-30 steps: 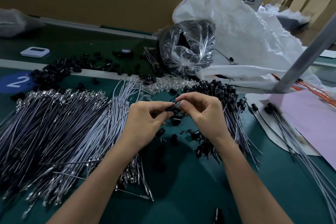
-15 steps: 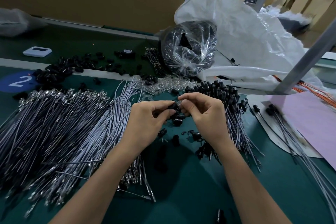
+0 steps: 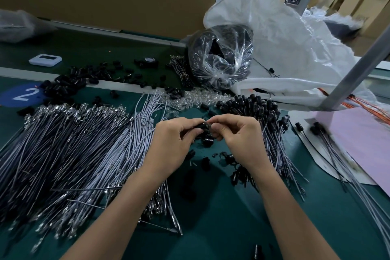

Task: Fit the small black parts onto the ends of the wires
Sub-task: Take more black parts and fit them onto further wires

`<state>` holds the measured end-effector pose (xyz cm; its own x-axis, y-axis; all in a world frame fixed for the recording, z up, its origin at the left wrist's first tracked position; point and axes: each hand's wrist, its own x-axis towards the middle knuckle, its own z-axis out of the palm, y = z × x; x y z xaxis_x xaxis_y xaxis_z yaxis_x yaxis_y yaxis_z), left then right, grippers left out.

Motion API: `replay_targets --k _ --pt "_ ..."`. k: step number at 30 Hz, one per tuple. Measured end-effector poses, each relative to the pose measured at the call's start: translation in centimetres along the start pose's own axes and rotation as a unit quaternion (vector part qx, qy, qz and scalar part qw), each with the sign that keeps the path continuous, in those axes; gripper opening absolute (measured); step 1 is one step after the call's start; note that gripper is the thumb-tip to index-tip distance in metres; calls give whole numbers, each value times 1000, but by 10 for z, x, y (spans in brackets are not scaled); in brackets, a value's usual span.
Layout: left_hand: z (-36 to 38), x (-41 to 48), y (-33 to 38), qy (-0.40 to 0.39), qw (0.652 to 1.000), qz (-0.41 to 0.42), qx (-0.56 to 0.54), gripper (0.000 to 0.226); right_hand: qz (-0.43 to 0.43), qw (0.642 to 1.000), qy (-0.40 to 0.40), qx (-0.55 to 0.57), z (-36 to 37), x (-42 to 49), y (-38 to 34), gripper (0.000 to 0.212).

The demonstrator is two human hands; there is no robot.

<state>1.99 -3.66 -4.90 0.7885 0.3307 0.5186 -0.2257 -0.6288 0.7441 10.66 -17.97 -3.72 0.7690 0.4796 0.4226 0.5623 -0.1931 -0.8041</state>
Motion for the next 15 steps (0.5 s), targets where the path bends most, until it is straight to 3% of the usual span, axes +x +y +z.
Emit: replay_targets --k 5,15 --pt "2 0 0 3 997 53 49 25 1 999 12 -31 -1 0 -1 18" --pt "3 -1 -4 -27 994 69 77 25 18 999 6 -27 1 -3 -2 16"
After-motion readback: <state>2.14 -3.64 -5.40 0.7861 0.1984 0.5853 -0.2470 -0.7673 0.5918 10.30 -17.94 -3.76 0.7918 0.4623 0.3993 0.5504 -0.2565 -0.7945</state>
